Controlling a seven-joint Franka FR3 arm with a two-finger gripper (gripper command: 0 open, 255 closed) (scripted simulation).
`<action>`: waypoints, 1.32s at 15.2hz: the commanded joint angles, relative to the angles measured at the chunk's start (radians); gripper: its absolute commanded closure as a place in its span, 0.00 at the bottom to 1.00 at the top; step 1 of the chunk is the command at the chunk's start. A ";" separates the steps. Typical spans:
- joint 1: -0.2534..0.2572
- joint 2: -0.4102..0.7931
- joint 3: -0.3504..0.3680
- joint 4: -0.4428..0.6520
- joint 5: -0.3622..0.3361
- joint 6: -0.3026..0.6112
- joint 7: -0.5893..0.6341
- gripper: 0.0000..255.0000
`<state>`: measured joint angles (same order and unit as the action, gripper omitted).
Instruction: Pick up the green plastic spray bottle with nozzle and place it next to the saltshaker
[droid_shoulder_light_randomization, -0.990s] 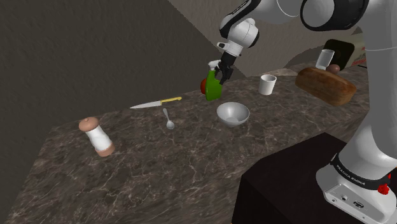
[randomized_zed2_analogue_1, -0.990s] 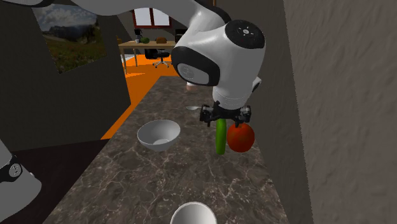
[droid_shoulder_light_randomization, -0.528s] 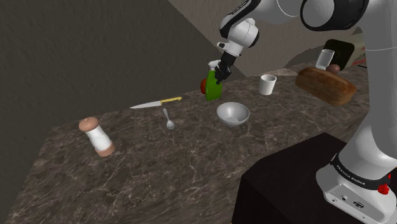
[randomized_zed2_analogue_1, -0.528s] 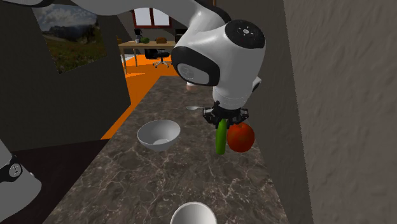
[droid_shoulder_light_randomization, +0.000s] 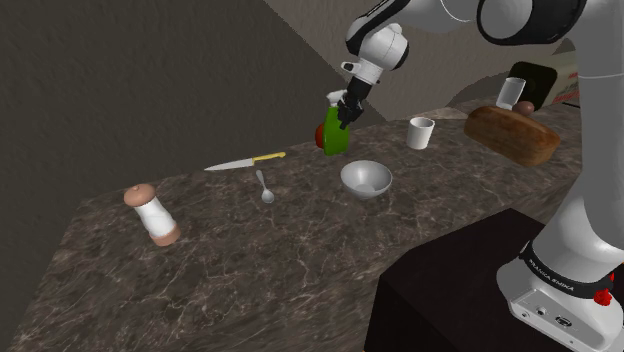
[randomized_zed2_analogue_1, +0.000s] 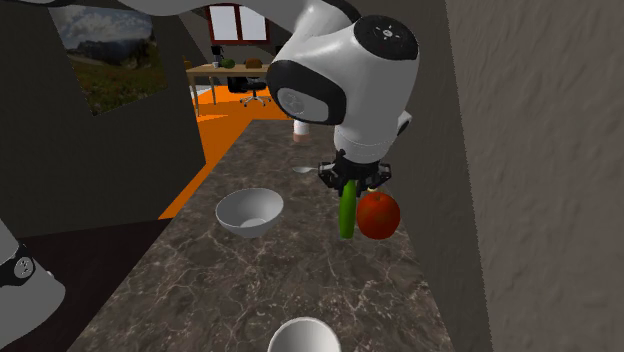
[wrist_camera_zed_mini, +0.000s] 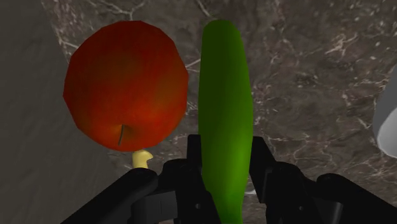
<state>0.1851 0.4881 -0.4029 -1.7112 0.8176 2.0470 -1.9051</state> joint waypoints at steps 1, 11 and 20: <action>0.001 -0.012 -0.005 0.011 -0.011 -0.017 0.015 1.00; 0.008 -0.070 -0.025 0.055 -0.061 -0.095 0.083 1.00; 0.009 -0.108 -0.037 0.117 -0.098 -0.174 0.143 1.00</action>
<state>0.1943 0.3833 -0.4392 -1.6014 0.7231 1.8813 -1.7681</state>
